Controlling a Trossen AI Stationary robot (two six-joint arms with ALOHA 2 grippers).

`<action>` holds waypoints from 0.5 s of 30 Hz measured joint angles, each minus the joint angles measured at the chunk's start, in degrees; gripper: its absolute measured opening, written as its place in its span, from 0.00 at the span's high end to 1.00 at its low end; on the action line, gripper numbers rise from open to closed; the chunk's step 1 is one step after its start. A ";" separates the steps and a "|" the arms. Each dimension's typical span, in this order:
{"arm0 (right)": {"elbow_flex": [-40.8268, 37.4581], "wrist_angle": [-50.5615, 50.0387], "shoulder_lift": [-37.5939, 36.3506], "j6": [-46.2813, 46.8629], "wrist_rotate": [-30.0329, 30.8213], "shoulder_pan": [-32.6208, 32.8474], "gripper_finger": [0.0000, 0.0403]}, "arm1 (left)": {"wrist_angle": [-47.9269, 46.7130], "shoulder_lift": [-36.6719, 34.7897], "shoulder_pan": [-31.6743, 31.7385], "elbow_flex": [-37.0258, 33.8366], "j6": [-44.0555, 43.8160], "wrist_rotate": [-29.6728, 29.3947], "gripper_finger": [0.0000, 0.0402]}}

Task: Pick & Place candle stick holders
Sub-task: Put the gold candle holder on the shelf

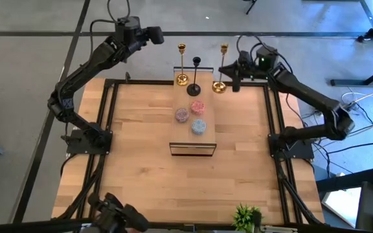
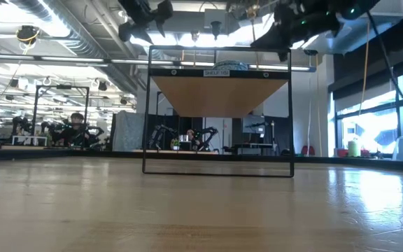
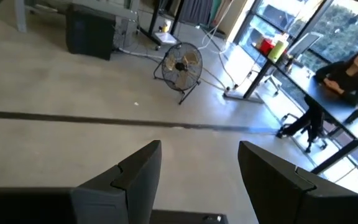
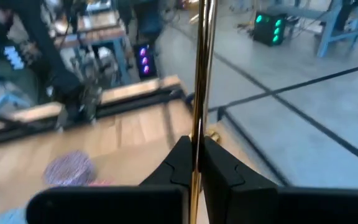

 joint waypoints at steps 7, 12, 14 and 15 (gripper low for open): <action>2.17 12.23 6.29 4.82 -1.78 -3.44 0.96 | 2.45 0.00 0.29 0.00 1.04 0.44 0.48; 6.34 11.32 11.50 1.84 -2.10 -2.45 0.96 | 3.72 0.00 0.34 0.00 1.44 1.42 0.48; 7.05 11.64 13.05 1.52 -1.66 -2.13 0.96 | 3.80 -0.01 0.31 0.00 1.57 2.39 0.48; 7.15 11.86 13.69 1.41 -1.27 -2.03 0.96 | 3.72 -0.01 0.29 0.00 1.57 2.82 0.48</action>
